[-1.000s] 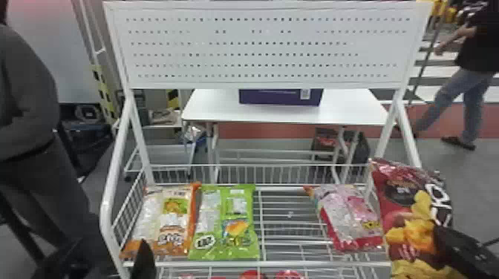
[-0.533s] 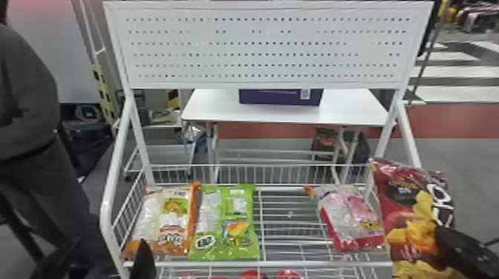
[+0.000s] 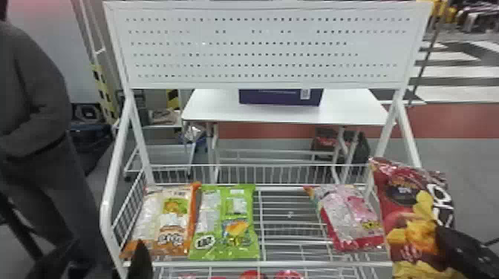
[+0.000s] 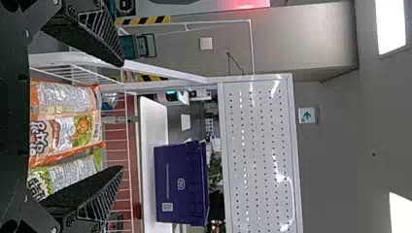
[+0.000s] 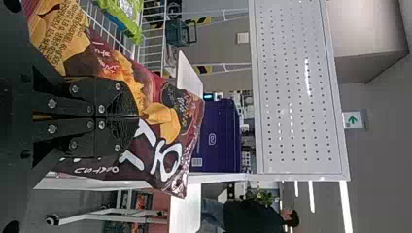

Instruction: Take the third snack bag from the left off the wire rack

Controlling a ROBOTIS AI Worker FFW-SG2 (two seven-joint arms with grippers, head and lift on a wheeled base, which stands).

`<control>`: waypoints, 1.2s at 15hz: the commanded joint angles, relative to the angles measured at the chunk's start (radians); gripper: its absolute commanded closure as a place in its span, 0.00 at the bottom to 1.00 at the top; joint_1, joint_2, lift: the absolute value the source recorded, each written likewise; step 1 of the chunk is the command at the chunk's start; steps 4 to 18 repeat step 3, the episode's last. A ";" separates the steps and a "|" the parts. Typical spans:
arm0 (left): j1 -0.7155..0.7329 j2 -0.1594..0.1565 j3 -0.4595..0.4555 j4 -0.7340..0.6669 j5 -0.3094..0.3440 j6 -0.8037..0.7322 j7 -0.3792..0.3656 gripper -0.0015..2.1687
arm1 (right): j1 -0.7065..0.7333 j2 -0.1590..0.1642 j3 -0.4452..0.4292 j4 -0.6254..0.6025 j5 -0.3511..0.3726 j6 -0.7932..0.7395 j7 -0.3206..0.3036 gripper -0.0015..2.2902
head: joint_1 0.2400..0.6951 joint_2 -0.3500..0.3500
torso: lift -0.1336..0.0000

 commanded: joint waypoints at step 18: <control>0.000 0.000 0.000 -0.002 0.000 0.000 0.000 0.06 | 0.002 0.000 0.000 -0.003 0.000 -0.002 0.002 0.97 | 0.57 0.50 | 1.00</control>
